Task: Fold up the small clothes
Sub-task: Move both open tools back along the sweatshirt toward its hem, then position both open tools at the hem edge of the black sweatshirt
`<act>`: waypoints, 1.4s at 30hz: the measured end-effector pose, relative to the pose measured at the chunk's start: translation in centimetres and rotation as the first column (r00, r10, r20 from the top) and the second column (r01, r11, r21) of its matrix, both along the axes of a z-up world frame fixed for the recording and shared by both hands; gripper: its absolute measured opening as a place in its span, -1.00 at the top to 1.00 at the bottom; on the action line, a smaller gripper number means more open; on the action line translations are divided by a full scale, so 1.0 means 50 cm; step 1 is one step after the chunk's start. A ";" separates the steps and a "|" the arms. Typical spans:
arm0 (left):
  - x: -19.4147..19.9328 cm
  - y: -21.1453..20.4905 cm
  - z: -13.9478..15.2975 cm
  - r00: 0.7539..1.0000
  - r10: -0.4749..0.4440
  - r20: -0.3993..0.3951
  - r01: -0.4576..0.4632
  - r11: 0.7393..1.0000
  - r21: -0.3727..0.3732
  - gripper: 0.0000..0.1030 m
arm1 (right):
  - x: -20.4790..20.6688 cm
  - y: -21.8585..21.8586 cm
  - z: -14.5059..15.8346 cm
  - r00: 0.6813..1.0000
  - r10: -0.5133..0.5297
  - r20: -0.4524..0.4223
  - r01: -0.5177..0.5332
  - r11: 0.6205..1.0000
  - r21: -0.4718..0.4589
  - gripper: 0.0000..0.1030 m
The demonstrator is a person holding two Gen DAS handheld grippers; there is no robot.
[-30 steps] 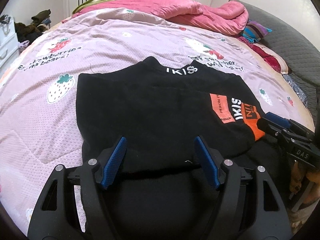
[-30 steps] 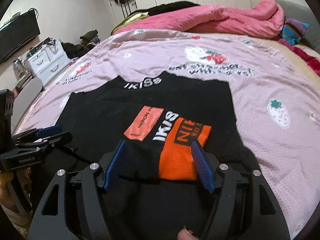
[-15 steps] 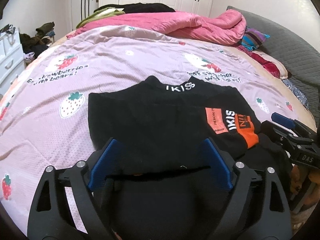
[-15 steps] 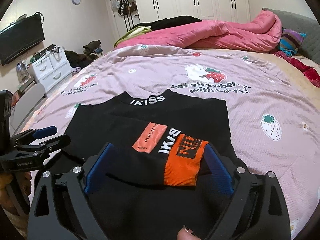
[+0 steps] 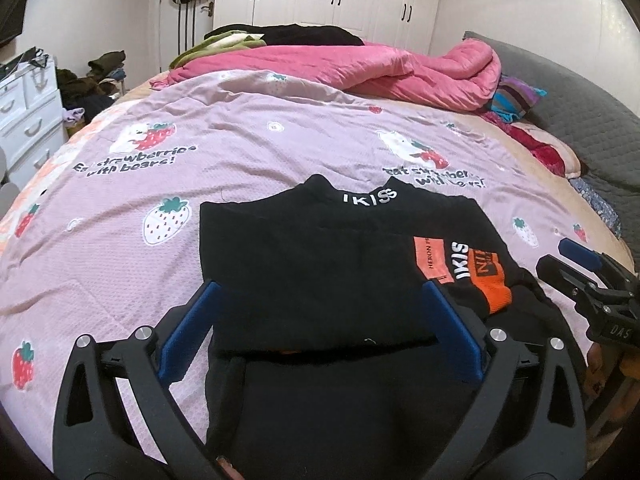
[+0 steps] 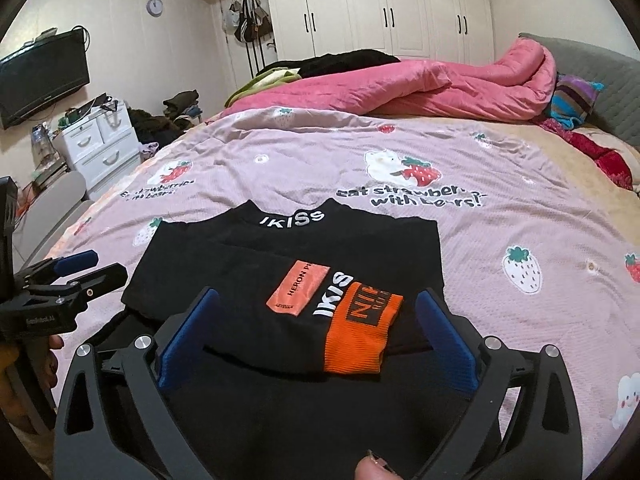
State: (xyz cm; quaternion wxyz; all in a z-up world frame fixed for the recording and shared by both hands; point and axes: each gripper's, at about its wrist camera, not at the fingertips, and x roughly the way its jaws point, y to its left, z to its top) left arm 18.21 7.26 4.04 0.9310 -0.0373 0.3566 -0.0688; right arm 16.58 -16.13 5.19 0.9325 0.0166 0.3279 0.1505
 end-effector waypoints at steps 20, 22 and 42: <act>-0.083 -0.016 0.012 0.999 0.013 0.035 -0.013 1.000 0.010 -0.82 | -0.067 -0.029 0.030 1.000 0.013 0.014 -0.013 1.000 0.013 -0.91; -0.091 -0.017 0.012 0.999 0.016 0.035 -0.017 1.000 0.004 -0.82 | -0.076 -0.038 0.031 1.000 0.013 0.015 -0.013 1.000 0.013 -0.91; -0.200 -0.016 -0.018 0.996 0.084 0.009 -0.084 0.996 0.013 -0.82 | -0.160 -0.122 -0.006 0.999 -0.009 -0.032 0.011 0.999 0.053 -0.91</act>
